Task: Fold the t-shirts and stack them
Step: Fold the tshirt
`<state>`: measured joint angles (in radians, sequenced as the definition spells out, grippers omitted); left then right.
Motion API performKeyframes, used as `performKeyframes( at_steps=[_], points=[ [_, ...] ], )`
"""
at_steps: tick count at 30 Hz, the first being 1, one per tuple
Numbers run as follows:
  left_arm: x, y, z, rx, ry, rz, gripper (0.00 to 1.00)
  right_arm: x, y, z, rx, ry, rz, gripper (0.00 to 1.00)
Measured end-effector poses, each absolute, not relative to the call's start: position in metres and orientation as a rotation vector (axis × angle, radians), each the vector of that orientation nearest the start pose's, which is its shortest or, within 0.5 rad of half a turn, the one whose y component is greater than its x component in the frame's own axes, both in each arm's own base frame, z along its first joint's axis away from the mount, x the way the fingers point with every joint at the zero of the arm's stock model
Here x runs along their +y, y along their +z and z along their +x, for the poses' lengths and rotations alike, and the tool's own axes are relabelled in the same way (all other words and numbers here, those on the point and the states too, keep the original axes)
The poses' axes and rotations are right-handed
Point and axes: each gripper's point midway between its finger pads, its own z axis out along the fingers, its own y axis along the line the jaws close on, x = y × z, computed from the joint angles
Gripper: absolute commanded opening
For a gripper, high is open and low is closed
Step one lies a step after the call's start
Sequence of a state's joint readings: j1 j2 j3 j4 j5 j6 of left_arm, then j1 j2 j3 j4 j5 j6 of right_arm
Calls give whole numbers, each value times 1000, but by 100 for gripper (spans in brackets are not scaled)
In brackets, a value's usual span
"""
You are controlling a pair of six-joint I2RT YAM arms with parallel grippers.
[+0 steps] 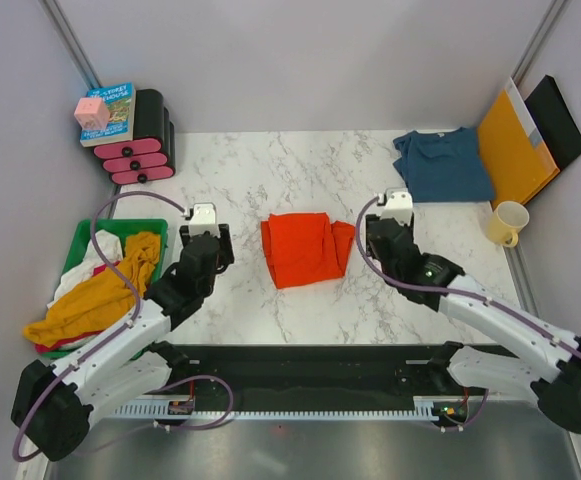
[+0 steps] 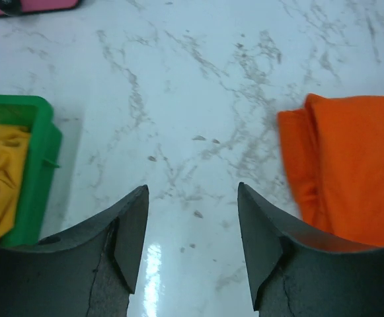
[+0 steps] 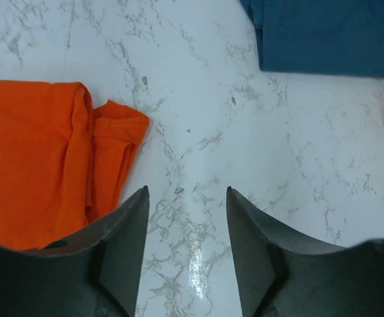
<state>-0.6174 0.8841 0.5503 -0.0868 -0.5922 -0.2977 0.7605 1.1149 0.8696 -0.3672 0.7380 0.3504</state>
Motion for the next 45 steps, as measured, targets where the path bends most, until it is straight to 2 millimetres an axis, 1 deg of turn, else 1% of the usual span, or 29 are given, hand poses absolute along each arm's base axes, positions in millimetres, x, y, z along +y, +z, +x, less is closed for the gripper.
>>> performKeyframes(
  at_steps=[1,3,5,6,7,8,10,12,14,16,17,19,20,23,26,28,30,34,45],
  points=[
    [-91,163,294,1903,19,-64,65,129,194,291,2001,-101,-22,73],
    [-72,158,302,1881,101,-63,65,118,202,276,1932,-39,-19,81],
    [-57,154,310,1866,151,-73,65,112,215,268,1861,26,5,88],
    [-51,152,313,1858,168,-74,66,109,222,265,1825,55,14,90],
    [-44,151,317,1841,180,-83,77,108,228,263,1801,73,17,91],
    [-38,148,320,1829,188,-83,79,106,235,261,1774,93,23,93],
    [-27,141,328,1814,198,-82,80,107,246,259,1735,126,22,94],
    [-20,128,338,1817,209,-69,80,108,250,258,1723,136,13,98],
    [-21,112,347,1823,215,-38,80,108,252,256,1717,143,0,98],
    [-21,89,347,1844,224,-5,81,106,252,254,1714,143,-8,98],
    [-20,80,346,1857,234,4,88,104,252,252,1712,143,-8,98],
    [-16,70,348,1864,244,0,98,101,254,249,1701,151,-1,98],
    [-13,70,351,1853,247,-8,100,100,256,247,1696,155,2,98],
    [-8,73,359,1833,257,-35,100,96,261,243,1674,175,20,98],
    [-7,86,363,1770,242,-57,100,96,258,243,1677,184,30,98],
    [-5,92,360,1732,235,-71,100,98,252,244,1695,183,30,98],
    [-4,92,357,1723,235,-76,100,101,245,246,1713,174,24,98],
    [-4,97,358,1701,229,-82,100,104,236,249,1742,157,10,98],
    [-5,100,357,1673,208,-79,100,109,230,254,1758,138,-4,98]
  ],
)
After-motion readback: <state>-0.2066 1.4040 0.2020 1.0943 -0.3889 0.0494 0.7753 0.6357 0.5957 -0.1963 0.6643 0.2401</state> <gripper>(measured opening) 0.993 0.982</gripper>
